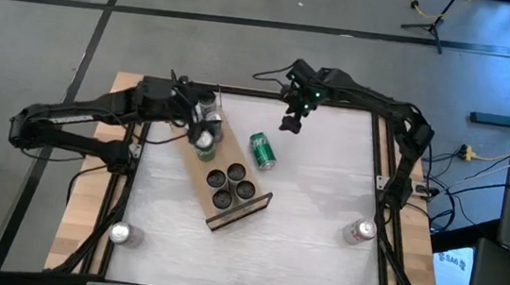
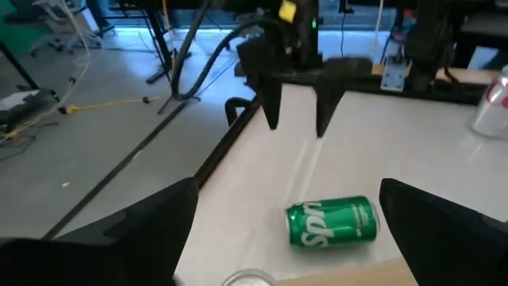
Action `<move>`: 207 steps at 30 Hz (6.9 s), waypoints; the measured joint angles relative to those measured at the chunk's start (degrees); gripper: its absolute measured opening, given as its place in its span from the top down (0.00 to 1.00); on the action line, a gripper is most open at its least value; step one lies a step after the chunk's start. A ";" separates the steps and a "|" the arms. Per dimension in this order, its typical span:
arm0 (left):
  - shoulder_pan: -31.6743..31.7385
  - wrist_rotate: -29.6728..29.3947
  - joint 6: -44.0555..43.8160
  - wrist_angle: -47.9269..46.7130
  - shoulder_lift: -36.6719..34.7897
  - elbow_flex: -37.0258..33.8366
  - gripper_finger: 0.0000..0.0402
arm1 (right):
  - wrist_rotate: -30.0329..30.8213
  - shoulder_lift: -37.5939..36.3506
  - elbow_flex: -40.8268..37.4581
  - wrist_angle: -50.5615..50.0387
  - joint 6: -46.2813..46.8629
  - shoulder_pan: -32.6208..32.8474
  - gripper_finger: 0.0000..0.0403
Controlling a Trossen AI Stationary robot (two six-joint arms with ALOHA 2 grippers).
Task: Place canned beverage on shelf
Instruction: Put the green soda can on the shelf aligned with the other green soda can
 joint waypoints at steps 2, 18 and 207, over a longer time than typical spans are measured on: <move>0.00 -0.09 -1.13 -1.20 -1.84 0.01 0.05 | 0.23 -0.05 -2.12 4.57 2.10 0.06 0.09; -0.07 -0.09 -4.01 -7.74 -10.78 0.02 0.05 | 2.27 -0.05 -3.60 14.38 4.85 0.52 0.09; -0.13 -3.69 -11.25 -10.08 -13.37 0.02 0.05 | 15.57 13.92 -61.26 139.45 15.67 12.19 0.25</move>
